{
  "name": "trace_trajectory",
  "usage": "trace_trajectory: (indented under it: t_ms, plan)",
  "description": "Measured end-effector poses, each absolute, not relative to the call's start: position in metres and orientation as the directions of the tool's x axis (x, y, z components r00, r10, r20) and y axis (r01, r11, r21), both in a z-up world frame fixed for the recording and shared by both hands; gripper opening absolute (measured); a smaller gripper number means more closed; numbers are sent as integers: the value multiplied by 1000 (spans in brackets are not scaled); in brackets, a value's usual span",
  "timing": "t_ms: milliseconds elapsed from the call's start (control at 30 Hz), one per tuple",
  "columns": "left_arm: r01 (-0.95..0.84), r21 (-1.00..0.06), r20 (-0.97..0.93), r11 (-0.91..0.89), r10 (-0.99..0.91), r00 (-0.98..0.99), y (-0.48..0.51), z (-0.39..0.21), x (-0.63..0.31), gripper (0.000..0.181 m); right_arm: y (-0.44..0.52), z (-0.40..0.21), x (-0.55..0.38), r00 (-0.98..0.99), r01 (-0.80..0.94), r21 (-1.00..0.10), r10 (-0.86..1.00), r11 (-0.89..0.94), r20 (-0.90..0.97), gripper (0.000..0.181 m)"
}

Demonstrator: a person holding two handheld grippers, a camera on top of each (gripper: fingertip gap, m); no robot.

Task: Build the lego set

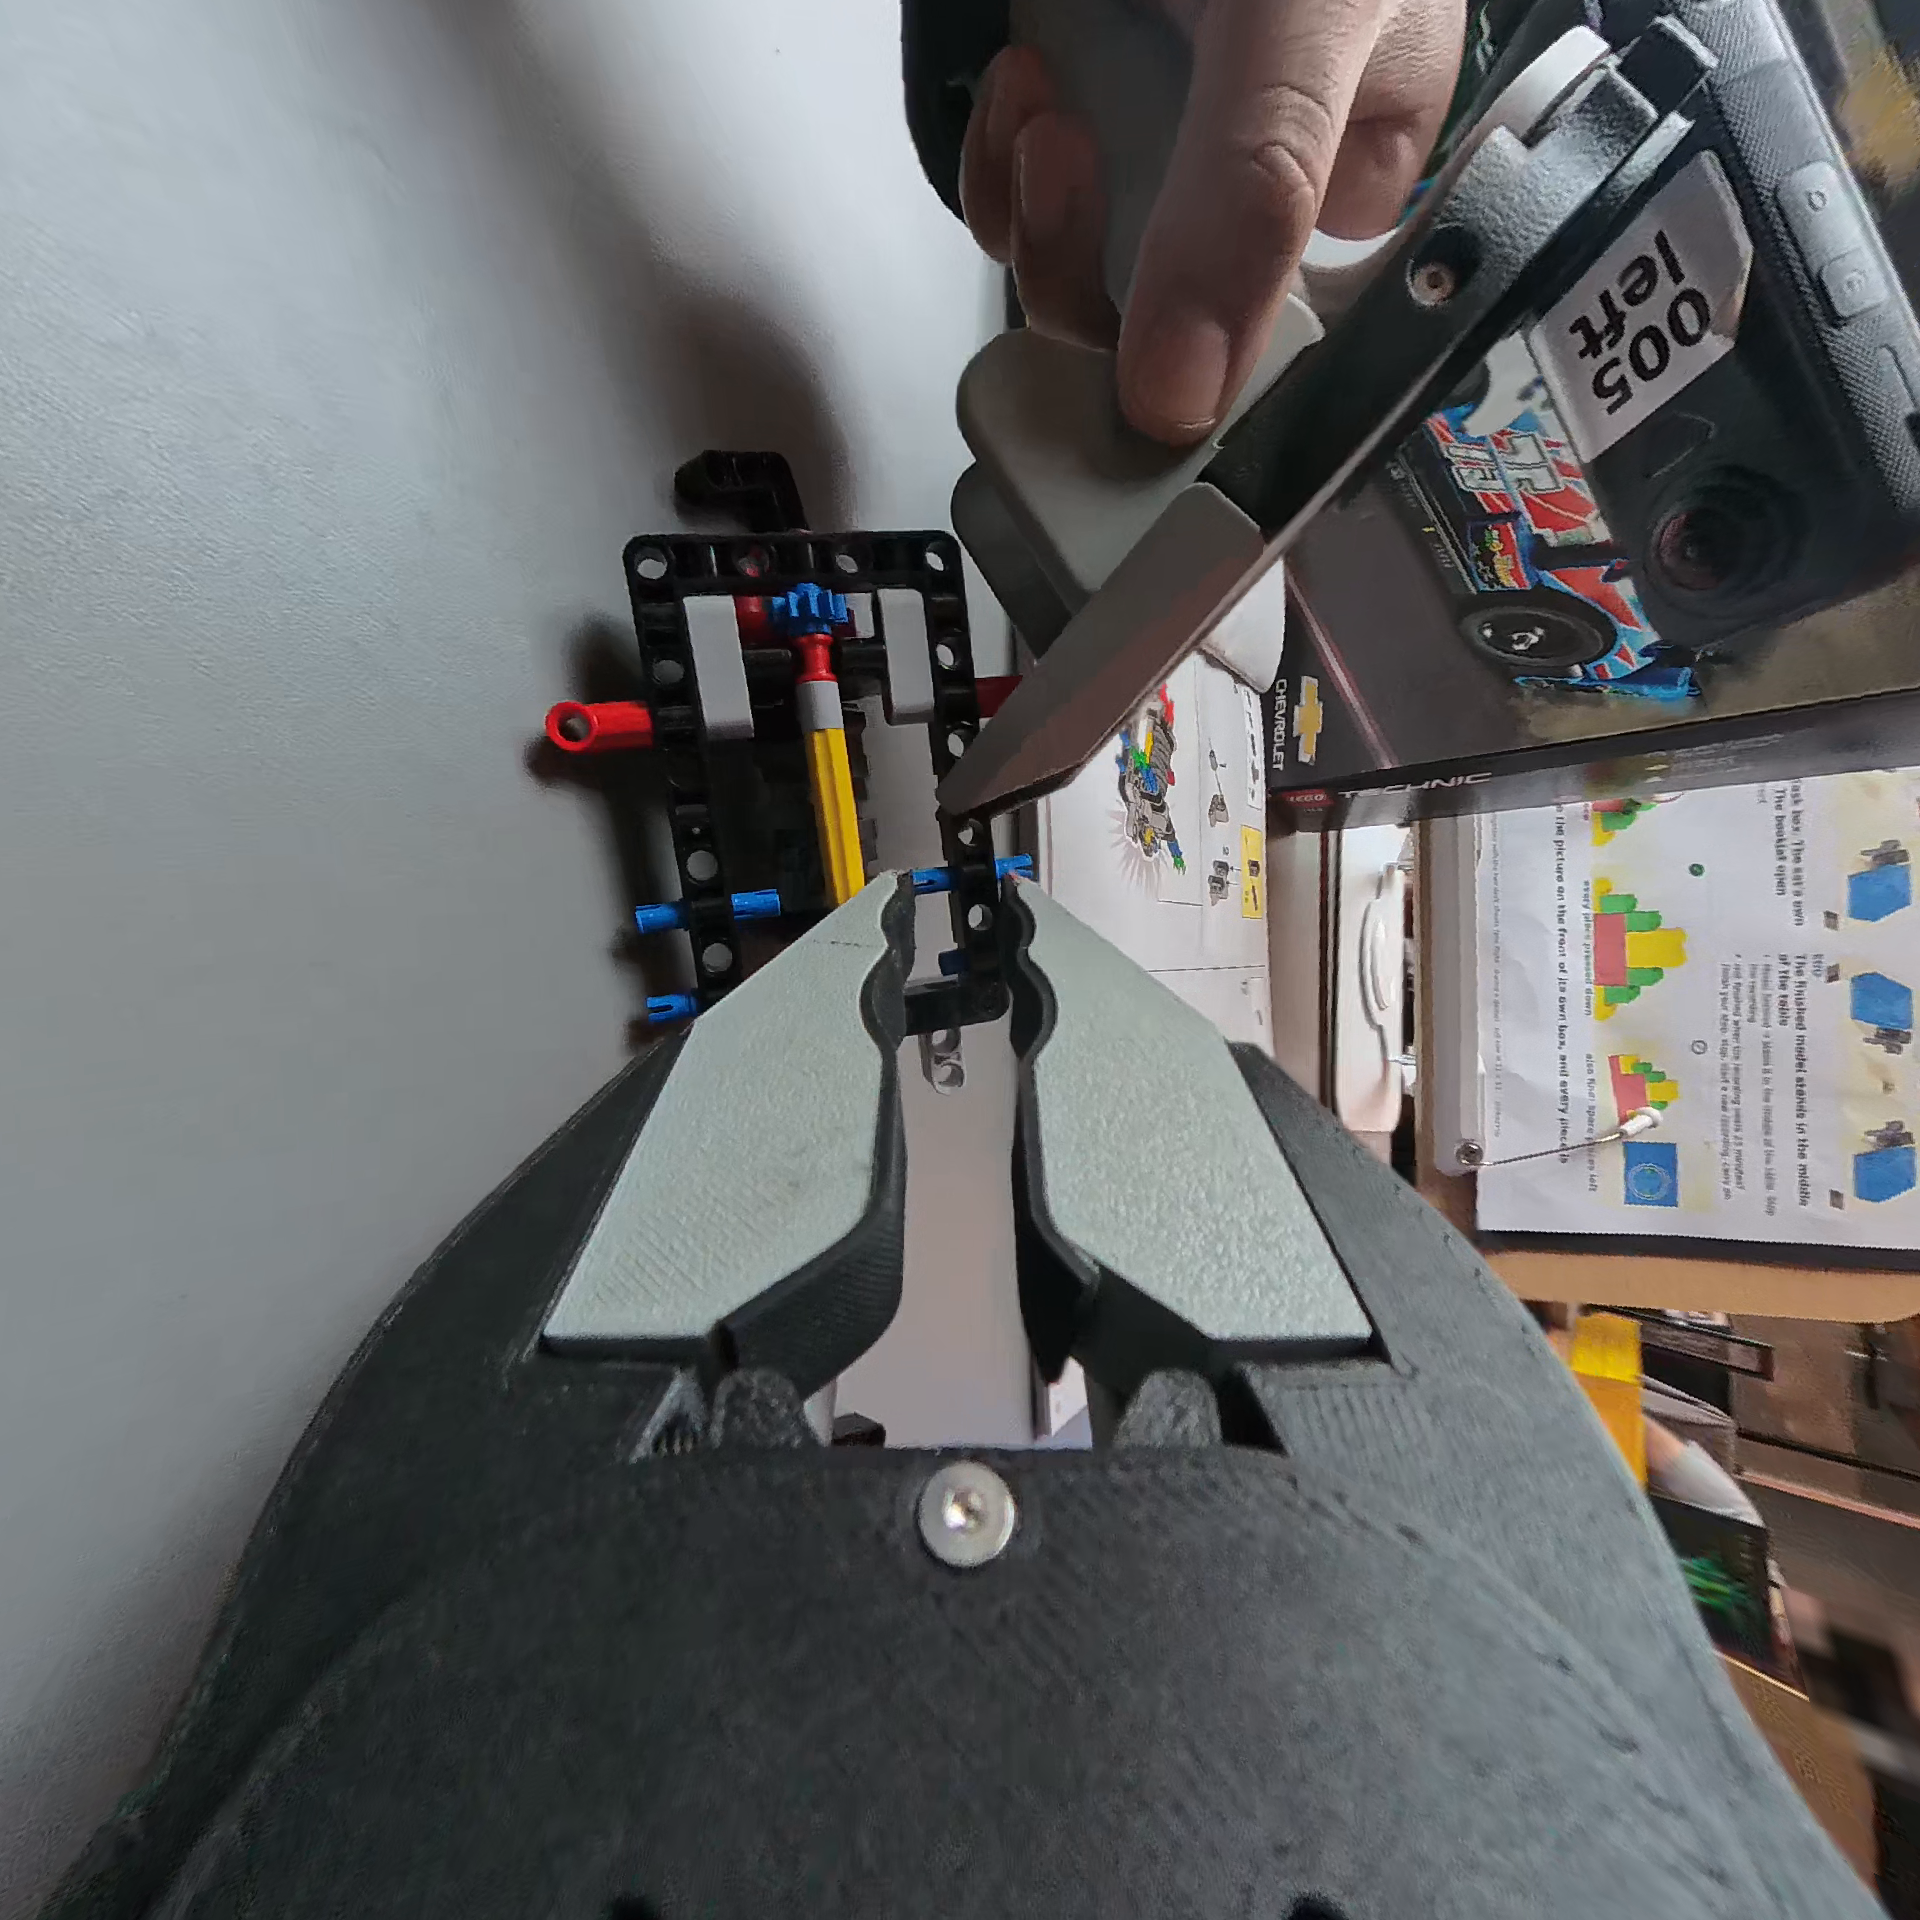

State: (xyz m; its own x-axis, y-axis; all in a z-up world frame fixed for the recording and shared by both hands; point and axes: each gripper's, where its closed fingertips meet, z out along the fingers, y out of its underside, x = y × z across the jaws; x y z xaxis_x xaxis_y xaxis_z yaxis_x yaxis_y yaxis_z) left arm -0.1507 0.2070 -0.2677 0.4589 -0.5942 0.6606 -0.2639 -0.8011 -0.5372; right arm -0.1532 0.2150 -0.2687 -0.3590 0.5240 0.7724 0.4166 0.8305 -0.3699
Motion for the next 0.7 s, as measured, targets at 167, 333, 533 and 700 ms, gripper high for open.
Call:
trace_trajectory:
  t_ms: [167,333,533,700]
  plan:
    - [-260,-531,677,-806,-588,442,206,-268,-148,7,215,-270,-152,-398,415,-430,585,802,706,14]
    - [-267,-541,665,-798,-600,446,206,-267,-148,7,216,-271,-151,-402,411,-348,510,843,761,13]
    - [-265,-543,665,-797,-601,443,206,-268,-148,7,216,-272,-151,-384,428,-327,497,842,778,12]
    - [-258,-547,659,-796,-600,454,208,-269,-149,7,218,-272,-153,-360,443,-325,497,836,789,12]
